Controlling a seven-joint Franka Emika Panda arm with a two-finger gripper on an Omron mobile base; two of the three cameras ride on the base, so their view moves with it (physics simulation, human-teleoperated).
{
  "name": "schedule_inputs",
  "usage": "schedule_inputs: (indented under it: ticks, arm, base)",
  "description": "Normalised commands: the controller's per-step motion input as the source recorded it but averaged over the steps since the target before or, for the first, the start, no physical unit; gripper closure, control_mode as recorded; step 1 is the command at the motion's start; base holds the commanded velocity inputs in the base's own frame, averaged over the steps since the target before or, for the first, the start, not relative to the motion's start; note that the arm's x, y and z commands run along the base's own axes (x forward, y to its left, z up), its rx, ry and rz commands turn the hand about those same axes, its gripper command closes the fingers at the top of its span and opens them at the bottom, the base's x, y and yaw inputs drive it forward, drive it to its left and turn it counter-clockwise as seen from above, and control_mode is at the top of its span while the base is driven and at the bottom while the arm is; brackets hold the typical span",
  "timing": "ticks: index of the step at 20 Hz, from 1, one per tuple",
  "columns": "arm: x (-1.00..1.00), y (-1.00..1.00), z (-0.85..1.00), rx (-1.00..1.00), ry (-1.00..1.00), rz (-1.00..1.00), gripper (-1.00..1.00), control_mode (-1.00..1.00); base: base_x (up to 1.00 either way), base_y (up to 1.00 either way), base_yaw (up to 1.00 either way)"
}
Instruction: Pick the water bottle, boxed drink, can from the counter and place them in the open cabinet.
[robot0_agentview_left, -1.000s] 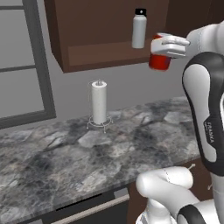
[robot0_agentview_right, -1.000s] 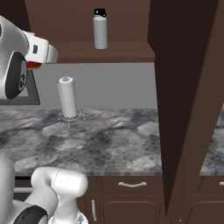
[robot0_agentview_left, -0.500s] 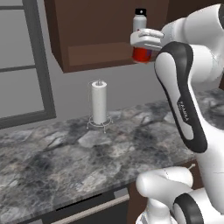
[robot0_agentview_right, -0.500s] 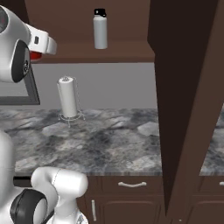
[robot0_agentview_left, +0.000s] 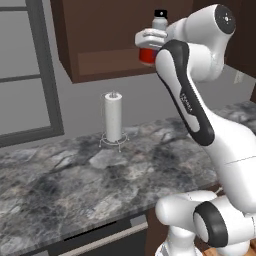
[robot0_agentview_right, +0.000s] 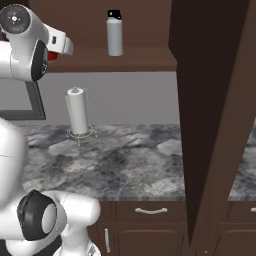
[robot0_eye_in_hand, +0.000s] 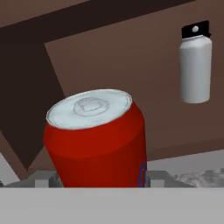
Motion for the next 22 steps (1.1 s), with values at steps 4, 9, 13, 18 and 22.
schedule_inputs:
  ticks: [4, 9, 13, 18, 22]
  arm:
    - [0.44, 0.31, 0.00, 0.00, 0.00, 0.00, 1.00, -1.00]
    - [0.54, 0.23, -0.03, 0.00, 0.00, 0.00, 1.00, -1.00]
    - [0.54, 0.12, -0.14, 0.00, 0.00, 0.00, 1.00, -1.00]
    - [0.28, 0.17, -0.12, 0.00, 0.00, 0.00, 1.00, -1.00]
    - [0.24, 0.24, -0.06, -0.01, 0.00, 0.00, 1.00, -1.00]
  base:
    - [0.00, 0.00, 0.00]
    - [0.00, 0.00, 0.00]
    - [0.00, 0.00, 0.00]
    - [0.00, 0.00, 0.00]
    - [0.00, 0.00, 0.00]
